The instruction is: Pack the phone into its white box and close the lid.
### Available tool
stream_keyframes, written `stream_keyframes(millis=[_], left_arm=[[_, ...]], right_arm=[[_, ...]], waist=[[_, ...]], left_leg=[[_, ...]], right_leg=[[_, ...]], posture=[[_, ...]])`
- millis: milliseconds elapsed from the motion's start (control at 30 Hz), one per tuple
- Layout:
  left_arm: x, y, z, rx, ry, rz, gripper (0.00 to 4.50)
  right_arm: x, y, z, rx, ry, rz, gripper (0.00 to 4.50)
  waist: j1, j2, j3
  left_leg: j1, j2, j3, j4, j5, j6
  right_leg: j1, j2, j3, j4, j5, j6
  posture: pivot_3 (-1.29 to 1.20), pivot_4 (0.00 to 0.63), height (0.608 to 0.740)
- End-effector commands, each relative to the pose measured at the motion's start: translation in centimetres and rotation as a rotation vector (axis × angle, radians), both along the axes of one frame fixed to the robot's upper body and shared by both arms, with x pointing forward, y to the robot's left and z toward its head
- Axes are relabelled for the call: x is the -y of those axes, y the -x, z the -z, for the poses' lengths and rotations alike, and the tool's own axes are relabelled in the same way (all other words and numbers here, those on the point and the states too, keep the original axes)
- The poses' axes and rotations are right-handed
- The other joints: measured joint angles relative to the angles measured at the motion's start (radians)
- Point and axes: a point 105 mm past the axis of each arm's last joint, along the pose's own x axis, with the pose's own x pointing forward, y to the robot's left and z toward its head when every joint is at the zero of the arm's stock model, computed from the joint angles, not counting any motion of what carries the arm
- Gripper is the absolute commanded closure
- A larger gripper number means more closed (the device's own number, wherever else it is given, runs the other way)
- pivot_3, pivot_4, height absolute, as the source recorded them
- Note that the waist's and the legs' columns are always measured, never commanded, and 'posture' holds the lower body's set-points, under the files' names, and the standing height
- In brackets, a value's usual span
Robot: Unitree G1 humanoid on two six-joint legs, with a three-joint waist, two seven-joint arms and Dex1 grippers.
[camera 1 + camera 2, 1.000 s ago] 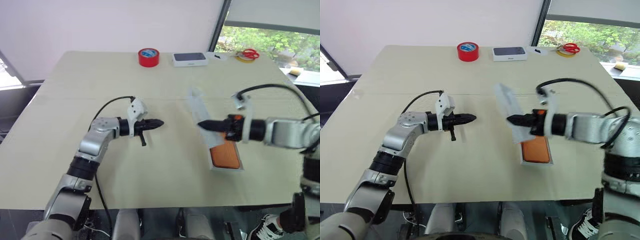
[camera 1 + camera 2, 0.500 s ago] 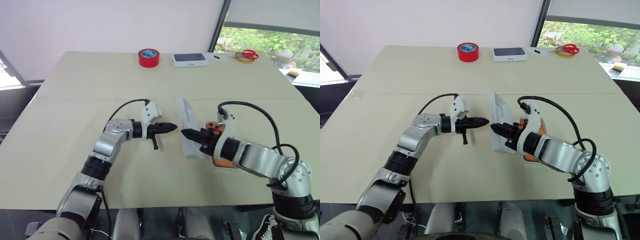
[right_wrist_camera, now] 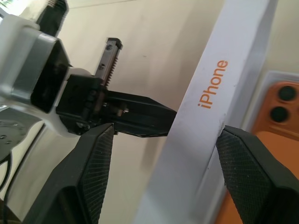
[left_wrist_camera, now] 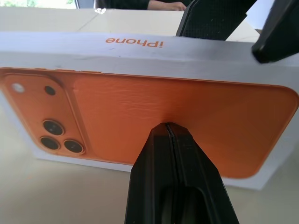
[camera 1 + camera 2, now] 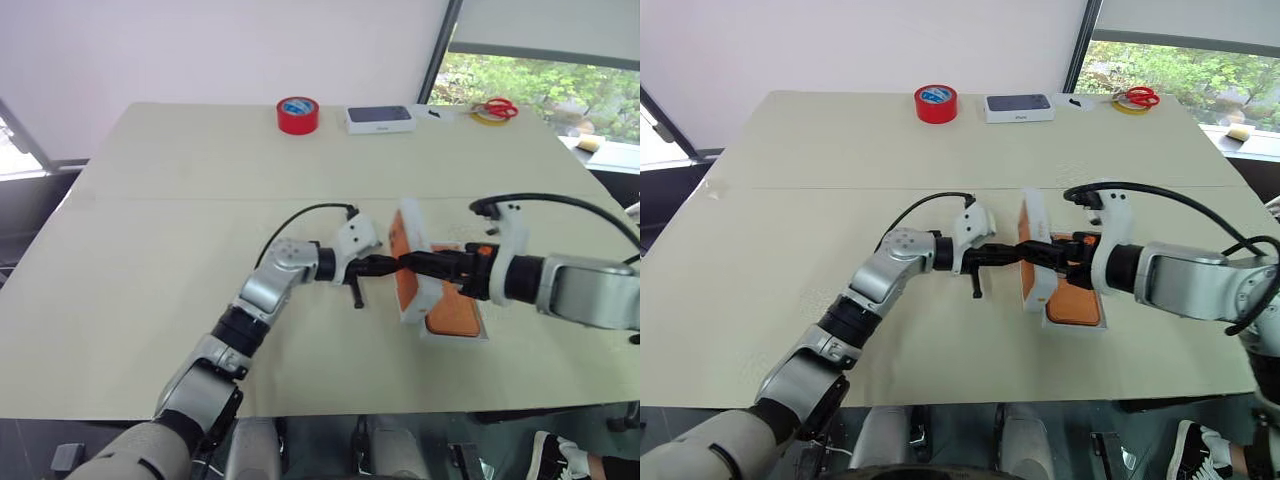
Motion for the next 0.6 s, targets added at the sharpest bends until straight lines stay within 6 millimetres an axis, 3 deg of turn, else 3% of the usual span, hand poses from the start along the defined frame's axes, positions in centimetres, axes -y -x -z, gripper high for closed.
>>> stream_keyframes(millis=[33,67,167,333,433,600], left_arm=[[1.9,0.9,-1.2,0.046,0.023,0.055,4.50],[2.2,1.0,-1.2,0.047,0.024,0.062,4.50],[3.0,1.5,-0.9,0.046,0.016,0.082,4.50],[3.7,1.6,-0.7,0.011,0.020,0.084,4.50],[3.9,1.5,-0.3,0.010,0.003,0.084,4.50],[3.8,1.6,-0.3,0.010,0.006,0.090,4.50]], right_arm=[[1.4,-0.2,-2.5,0.072,-0.003,0.036,1.04],[1.8,-0.2,-2.7,0.077,0.005,0.050,1.04],[3.6,-0.5,-3.2,0.085,0.043,0.126,1.86],[5.9,-0.3,-3.1,0.104,0.173,0.177,4.36],[7.5,0.1,-2.2,0.093,0.332,0.185,4.44],[8.6,0.2,-1.9,0.115,0.415,0.169,4.44]], waist=[[0.001,0.000,0.000],[0.002,0.000,0.000],[0.004,0.000,0.000],[0.018,0.000,0.000],[0.026,0.000,0.000],[0.023,0.001,0.000]], left_leg=[[0.000,0.000,0.000,0.000,0.000,0.000],[0.000,0.000,0.000,0.000,0.000,0.000],[0.000,0.000,0.000,0.001,0.000,0.000],[0.000,0.000,0.000,0.001,0.000,0.000],[0.000,0.000,0.000,0.001,0.000,0.000],[0.001,0.000,0.000,0.000,-0.001,0.001]], right_leg=[[0.000,0.000,0.000,0.000,0.000,0.000],[0.000,0.000,0.000,-0.001,0.000,0.000],[0.001,0.000,0.000,-0.001,-0.001,-0.001],[0.001,0.000,0.000,-0.002,-0.001,-0.001],[0.002,0.000,0.000,-0.002,-0.001,-0.002],[0.003,0.000,0.000,-0.006,-0.001,-0.002]], posture=[[0.00,0.150,0.637],[0.00,0.150,0.637],[0.00,0.150,0.637],[0.00,0.150,0.637],[0.00,0.150,0.637],[0.00,0.150,0.637]])
